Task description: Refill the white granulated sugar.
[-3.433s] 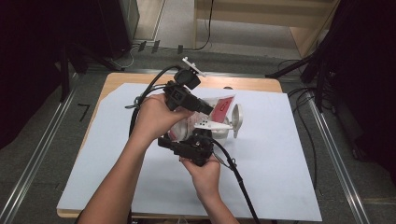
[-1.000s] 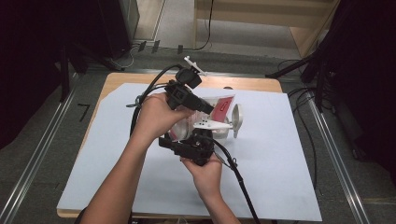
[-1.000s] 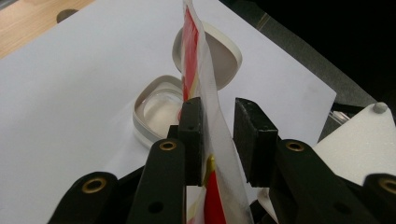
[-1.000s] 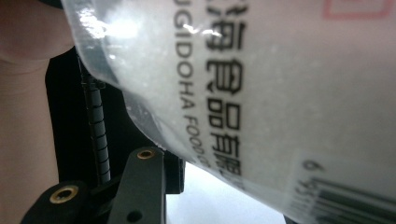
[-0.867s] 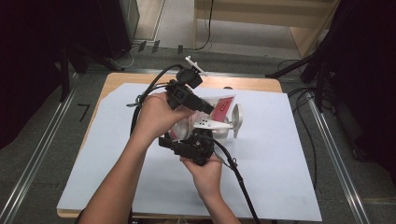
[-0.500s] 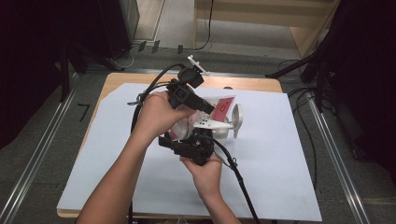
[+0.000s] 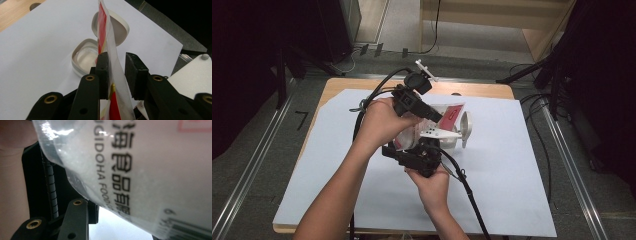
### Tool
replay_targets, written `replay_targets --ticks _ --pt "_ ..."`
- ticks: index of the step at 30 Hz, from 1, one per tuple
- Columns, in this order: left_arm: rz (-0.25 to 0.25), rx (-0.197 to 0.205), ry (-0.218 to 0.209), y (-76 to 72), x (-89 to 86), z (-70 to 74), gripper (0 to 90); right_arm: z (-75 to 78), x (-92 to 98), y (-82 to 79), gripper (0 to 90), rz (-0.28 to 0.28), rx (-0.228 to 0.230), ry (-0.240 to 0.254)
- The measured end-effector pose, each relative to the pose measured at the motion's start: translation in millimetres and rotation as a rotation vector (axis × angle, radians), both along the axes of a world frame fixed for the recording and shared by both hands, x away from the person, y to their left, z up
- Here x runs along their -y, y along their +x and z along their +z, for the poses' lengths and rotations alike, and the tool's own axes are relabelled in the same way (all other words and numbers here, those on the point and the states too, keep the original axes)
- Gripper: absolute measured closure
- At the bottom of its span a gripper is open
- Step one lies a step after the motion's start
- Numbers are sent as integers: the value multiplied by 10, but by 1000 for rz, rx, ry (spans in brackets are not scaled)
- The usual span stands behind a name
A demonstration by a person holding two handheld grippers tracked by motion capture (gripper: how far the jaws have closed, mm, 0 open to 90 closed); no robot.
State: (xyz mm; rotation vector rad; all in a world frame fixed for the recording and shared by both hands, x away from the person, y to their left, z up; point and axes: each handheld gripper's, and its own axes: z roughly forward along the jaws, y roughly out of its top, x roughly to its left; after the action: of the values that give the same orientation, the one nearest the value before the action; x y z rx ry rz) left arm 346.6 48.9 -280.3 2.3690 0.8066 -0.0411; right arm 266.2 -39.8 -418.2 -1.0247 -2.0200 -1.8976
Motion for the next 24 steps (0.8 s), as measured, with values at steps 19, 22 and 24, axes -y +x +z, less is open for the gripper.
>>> replay_targets --ticks 19,22,24 --pt "3 -2 16 14 35 17 736 18 12 16 623 18 -23 19" --pt "2 1 21 20 41 20 739 23 14 20 607 19 -15 13" --pt "1 3 22 17 44 20 740 23 12 18 611 17 -11 11"
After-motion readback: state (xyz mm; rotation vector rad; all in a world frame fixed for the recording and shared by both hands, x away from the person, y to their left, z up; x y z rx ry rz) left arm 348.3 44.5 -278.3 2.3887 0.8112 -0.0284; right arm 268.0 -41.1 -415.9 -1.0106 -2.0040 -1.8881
